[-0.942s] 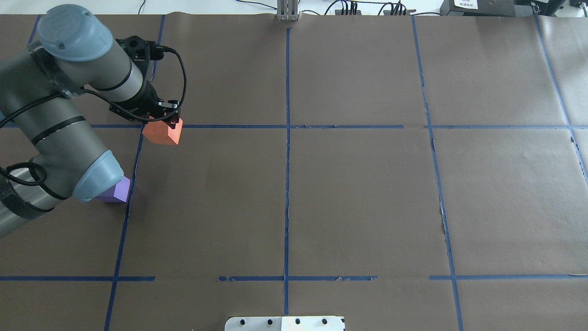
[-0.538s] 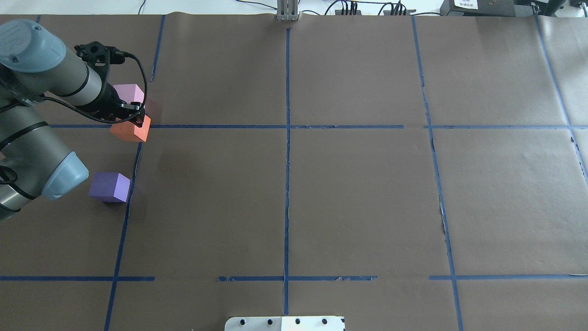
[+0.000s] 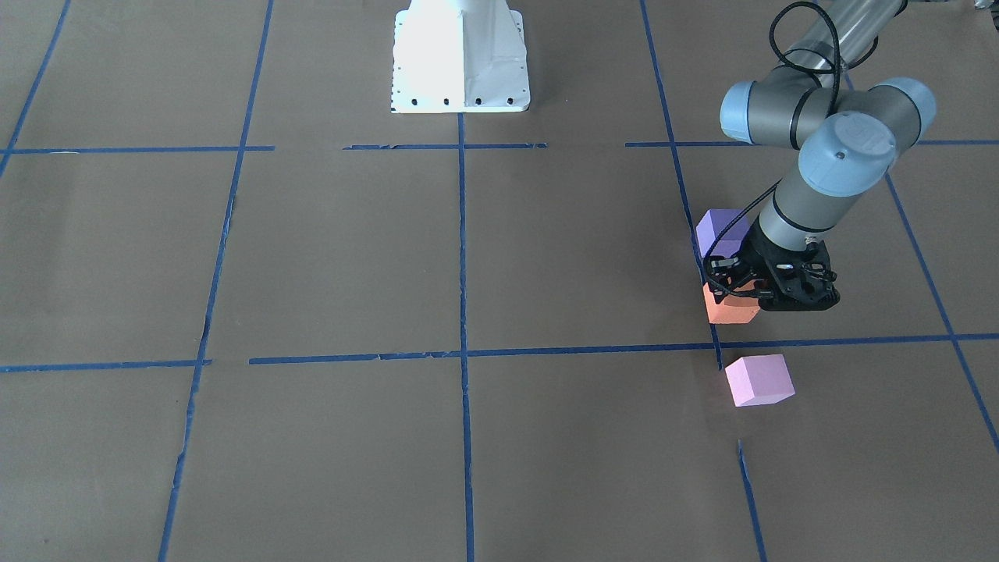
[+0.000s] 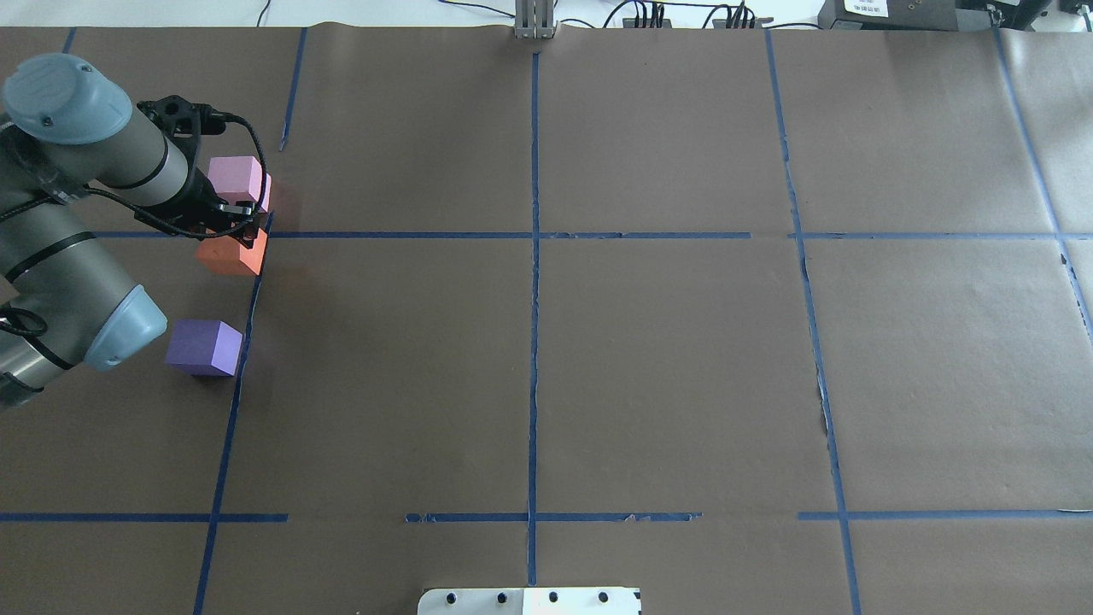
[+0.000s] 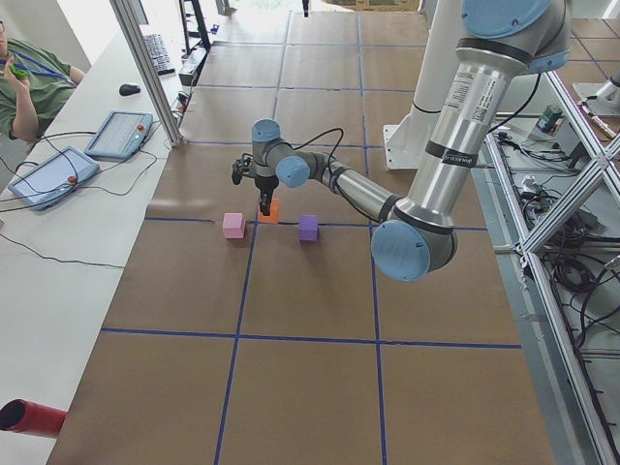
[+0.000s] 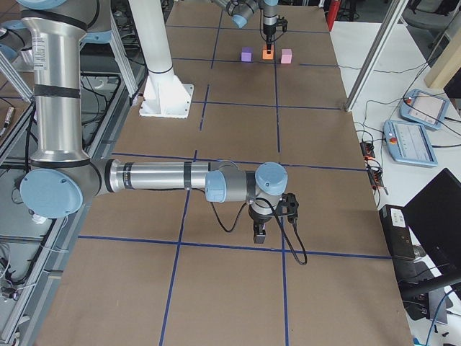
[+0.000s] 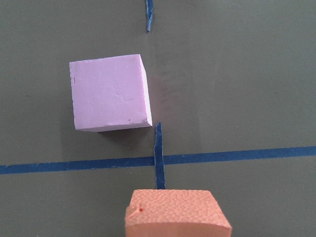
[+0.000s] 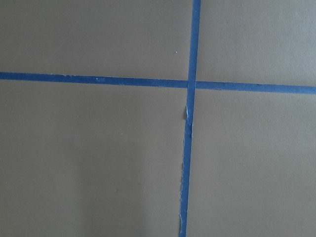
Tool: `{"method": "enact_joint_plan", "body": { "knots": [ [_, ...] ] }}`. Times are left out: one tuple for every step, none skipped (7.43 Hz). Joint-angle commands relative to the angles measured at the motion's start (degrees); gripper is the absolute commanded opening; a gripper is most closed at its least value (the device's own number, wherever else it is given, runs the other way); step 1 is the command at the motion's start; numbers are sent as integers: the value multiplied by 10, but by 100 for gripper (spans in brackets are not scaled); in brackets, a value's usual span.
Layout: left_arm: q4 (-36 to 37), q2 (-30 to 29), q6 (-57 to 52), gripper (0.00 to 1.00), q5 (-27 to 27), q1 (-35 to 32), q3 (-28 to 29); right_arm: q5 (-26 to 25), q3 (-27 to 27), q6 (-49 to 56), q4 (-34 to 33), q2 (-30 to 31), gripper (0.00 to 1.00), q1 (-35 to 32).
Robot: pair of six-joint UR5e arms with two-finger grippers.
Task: Arrange blocks in a line
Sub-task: 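Lower the orange cube between the pink and purple cubes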
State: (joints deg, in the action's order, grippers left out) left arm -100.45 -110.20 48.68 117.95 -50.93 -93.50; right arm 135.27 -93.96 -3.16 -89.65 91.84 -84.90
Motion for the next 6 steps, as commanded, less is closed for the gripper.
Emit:
{"method": "enact_joint_plan", "body": {
  "knots": [
    [27, -4, -1, 0, 3, -3, 9, 0, 0, 0, 0, 0, 100, 0],
    [27, -3, -1, 0, 5, -4, 16, 0, 0, 0, 0, 0, 100, 0],
    [25, -3, -6, 0, 27, -3, 31, 0, 0, 0, 0, 0, 100, 1],
    [23, -3, -9, 0, 32, -3, 38, 0, 0, 0, 0, 0, 100, 0],
    [25, -3, -10, 3, 32, -4, 38, 1, 0, 0, 0, 0, 100, 0],
    [23, -4, -10, 53, 32, -12, 38, 0, 0, 0, 0, 0, 100, 1]
  ]
}}
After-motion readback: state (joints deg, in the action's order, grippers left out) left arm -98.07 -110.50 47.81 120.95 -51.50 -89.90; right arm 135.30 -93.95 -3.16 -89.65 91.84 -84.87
